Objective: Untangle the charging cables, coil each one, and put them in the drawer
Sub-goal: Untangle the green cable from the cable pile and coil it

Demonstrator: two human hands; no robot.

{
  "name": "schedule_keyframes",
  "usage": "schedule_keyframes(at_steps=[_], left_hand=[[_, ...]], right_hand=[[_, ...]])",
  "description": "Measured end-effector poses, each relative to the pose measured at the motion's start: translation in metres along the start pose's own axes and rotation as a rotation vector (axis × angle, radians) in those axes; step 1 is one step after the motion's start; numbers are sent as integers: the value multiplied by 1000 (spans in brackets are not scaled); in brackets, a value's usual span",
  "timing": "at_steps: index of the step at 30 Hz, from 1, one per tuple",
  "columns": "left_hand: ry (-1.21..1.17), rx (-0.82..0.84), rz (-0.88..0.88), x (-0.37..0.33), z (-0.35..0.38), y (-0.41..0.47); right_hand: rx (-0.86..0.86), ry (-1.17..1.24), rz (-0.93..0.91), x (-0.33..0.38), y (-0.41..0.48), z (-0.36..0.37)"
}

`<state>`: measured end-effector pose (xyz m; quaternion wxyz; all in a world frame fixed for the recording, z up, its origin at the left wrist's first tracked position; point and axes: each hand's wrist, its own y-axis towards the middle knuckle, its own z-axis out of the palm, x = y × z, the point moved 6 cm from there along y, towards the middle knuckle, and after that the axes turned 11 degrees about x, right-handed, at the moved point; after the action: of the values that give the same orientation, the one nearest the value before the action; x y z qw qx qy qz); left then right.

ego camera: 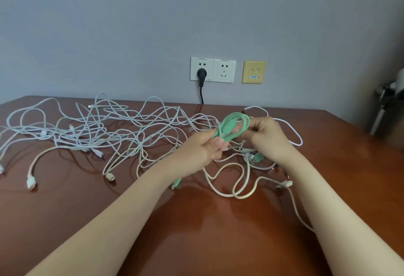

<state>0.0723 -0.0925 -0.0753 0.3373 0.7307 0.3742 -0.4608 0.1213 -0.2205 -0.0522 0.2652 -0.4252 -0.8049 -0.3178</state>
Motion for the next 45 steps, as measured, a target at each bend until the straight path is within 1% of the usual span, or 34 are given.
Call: schedule_keyframes(at_steps=[2,3,6,8,10,12,15,17,19,21,23,25,27,29,32,35,39,42,43,45], left_hand=[[-7,-119,-22,5,-13,2],[8,-185,-51,9,-19,2],[-33,-356,-155,21,-34,3],[-22,-426,-184,22,-40,1],[134,-474,-204,19,-44,-1],[304,-503,-224,15,-47,-3],[583,-473,-263,12,-43,-4],[746,-442,-286,10,-37,-5],[888,-370,-321,8,-30,-5],[1007,-274,-350,7,-20,-3],[1102,-195,-337,6,-9,0],[1146,-118,-294,5,0,3],[1113,-69,-233,3,1,3],[1045,-57,-158,-1,-2,0],[909,-55,-49,-6,-4,-3],[731,-83,22,-9,-4,-4],[583,-211,69,-9,-10,-4],[503,-346,56,-9,-19,-5],[488,-381,39,-8,-23,-5],[465,-434,0,-5,-28,-6]], right_hand=[[-17,-42,13,3,-1,1],[-16,-104,16,5,-1,3],[15,-394,-18,26,-6,14],[36,-558,-97,42,-9,25],[57,-638,-169,51,-12,31],[81,-658,-225,57,-15,33],[126,-719,-303,66,-21,36],[131,-756,-322,69,-23,37],[121,-760,-327,69,-22,38],[94,-732,-315,67,-21,34],[61,-711,-268,59,-18,27],[40,-594,-204,48,-14,16],[36,-378,-160,39,-11,9],[28,-148,-127,33,-10,4],[81,174,-85,29,-11,3],[98,355,-17,23,-11,4],[124,424,47,10,-9,9],[170,439,91,2,-5,19],[181,417,86,3,-4,22],[174,296,55,9,-3,28]])
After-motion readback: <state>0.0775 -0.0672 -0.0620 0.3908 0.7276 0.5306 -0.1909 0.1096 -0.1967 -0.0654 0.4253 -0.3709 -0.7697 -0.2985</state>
